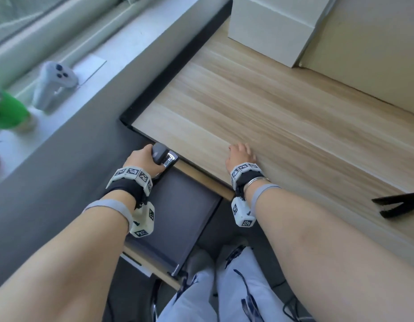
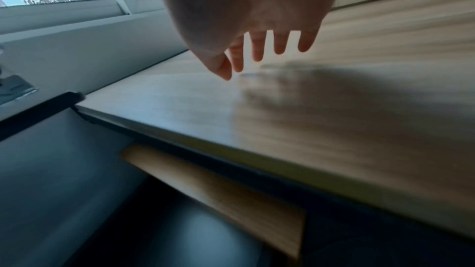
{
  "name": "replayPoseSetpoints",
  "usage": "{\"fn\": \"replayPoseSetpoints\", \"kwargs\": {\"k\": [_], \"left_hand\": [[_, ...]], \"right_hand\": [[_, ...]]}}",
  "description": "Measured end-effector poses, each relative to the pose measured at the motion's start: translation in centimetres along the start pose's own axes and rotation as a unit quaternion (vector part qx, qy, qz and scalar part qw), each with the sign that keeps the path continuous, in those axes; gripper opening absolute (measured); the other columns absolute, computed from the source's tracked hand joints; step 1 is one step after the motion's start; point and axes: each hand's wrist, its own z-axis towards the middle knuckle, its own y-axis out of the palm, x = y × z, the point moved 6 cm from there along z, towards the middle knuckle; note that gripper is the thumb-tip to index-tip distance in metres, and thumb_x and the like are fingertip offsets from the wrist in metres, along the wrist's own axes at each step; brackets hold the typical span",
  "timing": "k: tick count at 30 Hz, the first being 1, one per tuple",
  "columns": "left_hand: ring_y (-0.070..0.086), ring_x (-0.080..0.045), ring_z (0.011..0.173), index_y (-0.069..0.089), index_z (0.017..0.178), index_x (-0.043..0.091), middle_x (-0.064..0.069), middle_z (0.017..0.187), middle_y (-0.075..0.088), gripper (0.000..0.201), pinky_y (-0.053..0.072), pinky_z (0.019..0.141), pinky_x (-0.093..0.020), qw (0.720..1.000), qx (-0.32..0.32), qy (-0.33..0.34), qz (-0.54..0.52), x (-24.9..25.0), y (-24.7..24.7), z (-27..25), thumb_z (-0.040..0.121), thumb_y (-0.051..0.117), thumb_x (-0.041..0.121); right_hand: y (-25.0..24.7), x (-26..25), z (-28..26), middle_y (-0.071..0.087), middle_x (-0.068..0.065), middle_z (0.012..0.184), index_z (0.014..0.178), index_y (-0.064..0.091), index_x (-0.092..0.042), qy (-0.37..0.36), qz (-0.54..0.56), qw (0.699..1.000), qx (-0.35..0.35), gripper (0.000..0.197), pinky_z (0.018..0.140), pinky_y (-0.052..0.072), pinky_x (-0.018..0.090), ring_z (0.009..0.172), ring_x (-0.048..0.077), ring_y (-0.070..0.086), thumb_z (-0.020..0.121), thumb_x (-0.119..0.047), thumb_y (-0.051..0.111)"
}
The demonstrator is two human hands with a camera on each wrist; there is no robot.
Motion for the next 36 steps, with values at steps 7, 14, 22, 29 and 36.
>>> {"fn": "replayPoseSetpoints", "kwargs": {"k": [7,14,22,29,36], "left_hand": [[0.058,-0.031,0.080,0.045,0.086,0.015,-0.007,0.084,0.058,0.030,0.051,0.074,-0.036,0.998,-0.036,-0.046,0.018,-6.8,3.7,0.3,0.071,0.066,0.029],[0.064,-0.035,0.091,0.049,0.096,0.010,-0.014,0.097,0.065,0.042,0.054,0.080,-0.040,0.995,-0.069,-0.076,0.017,-10.7,9.2,2.9,0.071,0.067,0.039],[0.063,-0.037,0.097,0.051,0.104,0.008,-0.019,0.106,0.066,0.039,0.047,0.073,-0.035,0.989,-0.086,-0.119,0.022,-13.8,15.1,6.5,0.074,0.068,0.026],[0.063,-0.039,0.099,0.049,0.109,0.007,-0.022,0.108,0.065,0.043,0.052,0.081,-0.041,0.983,-0.090,-0.159,-0.010,-14.8,19.2,8.9,0.073,0.069,0.019],[0.062,-0.041,0.102,0.047,0.116,0.008,-0.024,0.111,0.064,0.047,0.052,0.083,-0.043,0.983,-0.099,-0.154,-0.013,-14.8,21.6,10.4,0.075,0.067,0.018]], "right_hand": [[2.8,-2.5,0.2,0.014,-0.008,0.162,0.148,0.029,-0.033,0.031,0.018,0.998,0.053,0.056,0.121,0.008,0.046,0.151,0.022,0.007,0.094,-0.023,0.041],[4.2,-2.8,0.7,0.009,-0.009,0.163,0.150,0.018,-0.038,0.033,-0.020,0.993,0.111,0.058,0.120,0.001,0.050,0.152,0.022,0.005,0.095,-0.030,0.034],[4.7,-2.6,0.8,0.017,-0.007,0.162,0.149,0.023,-0.038,0.025,-0.048,0.984,0.170,0.060,0.120,0.007,0.050,0.151,0.022,0.013,0.091,-0.033,0.037],[4.8,-2.6,0.8,0.032,-0.004,0.157,0.145,0.037,-0.036,0.018,-0.053,0.971,0.231,0.060,0.118,0.017,0.051,0.147,0.025,0.027,0.085,-0.031,0.040],[4.7,-2.7,0.8,0.034,-0.005,0.156,0.144,0.038,-0.038,0.023,-0.059,0.970,0.237,0.061,0.118,0.019,0.051,0.146,0.026,0.029,0.083,-0.031,0.035]]}}
